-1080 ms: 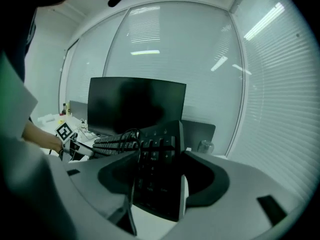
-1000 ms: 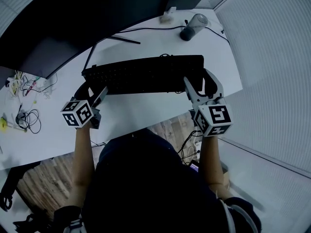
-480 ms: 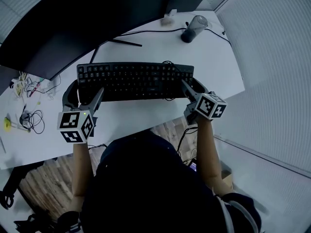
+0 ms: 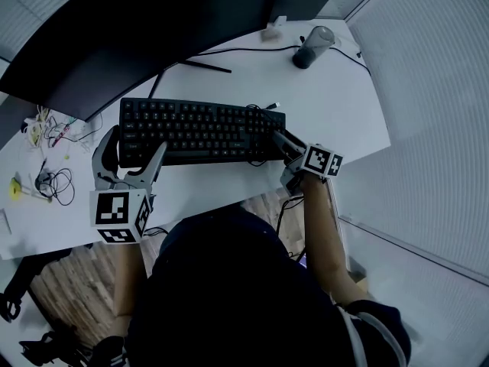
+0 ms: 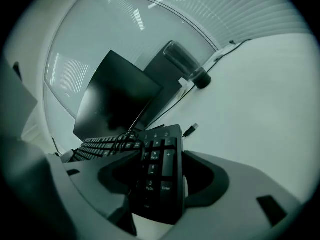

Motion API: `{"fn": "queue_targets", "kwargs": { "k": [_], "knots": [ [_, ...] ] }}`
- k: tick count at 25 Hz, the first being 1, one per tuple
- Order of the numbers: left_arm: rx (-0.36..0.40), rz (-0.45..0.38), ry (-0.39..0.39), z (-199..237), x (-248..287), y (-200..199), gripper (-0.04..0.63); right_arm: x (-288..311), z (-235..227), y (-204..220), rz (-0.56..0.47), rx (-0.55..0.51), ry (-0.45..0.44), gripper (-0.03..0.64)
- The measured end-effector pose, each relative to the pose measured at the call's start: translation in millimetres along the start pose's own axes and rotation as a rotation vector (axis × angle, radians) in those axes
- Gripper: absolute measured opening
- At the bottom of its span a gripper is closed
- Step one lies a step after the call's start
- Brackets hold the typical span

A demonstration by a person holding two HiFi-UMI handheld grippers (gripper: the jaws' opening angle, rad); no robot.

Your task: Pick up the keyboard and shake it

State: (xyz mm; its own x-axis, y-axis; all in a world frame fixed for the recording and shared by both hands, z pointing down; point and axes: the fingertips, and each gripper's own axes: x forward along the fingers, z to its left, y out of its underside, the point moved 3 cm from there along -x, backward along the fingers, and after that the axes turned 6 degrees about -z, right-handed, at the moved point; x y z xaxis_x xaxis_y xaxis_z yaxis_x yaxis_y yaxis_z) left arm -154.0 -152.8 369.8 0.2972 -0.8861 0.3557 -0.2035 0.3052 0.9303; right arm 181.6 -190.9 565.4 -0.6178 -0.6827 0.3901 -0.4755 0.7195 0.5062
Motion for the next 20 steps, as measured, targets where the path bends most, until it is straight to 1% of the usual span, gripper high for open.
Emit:
{"fn": "queue_targets", "kwargs": {
  "k": [4, 6, 9, 12, 16, 18, 20],
  "knots": [
    [0.041, -0.023, -0.009, -0.1, -5.7, -12.7, 0.416, 6.6, 1.2, 13.4, 0.009, 0.061, -0.024, 0.285],
    [0.036, -0.026, -0.005, 1.4, -5.2, -13.4, 0.416, 6.4, 2.1, 14.4, 0.004, 0.065, -0.021, 0.285],
    [0.002, -0.016, 0.000, 5.2, -0.6, -2.6, 0.416, 2.1, 2.2, 8.9, -0.010, 0.029, 0.008, 0.285],
    [-0.076, -0.001, 0.016, 8.7, 11.1, 19.5, 0.416, -5.4, -0.6, -3.2, -0.023, -0.043, 0.067, 0.285],
    [-0.243, 0.020, 0.061, 13.3, 32.3, 59.2, 0.416, -13.6, -6.4, -17.9, -0.019, -0.156, 0.156, 0.285],
    [-0.327, 0.028, 0.080, 15.3, 42.7, 78.3, 0.416, -15.4, -10.3, -20.3, -0.015, -0.195, 0.195, 0.285],
    [-0.361, 0.050, 0.088, 15.4, 52.5, 94.5, 0.416, -16.4, -14.0, -20.5, -0.011, -0.217, 0.226, 0.285]
  ]
}}
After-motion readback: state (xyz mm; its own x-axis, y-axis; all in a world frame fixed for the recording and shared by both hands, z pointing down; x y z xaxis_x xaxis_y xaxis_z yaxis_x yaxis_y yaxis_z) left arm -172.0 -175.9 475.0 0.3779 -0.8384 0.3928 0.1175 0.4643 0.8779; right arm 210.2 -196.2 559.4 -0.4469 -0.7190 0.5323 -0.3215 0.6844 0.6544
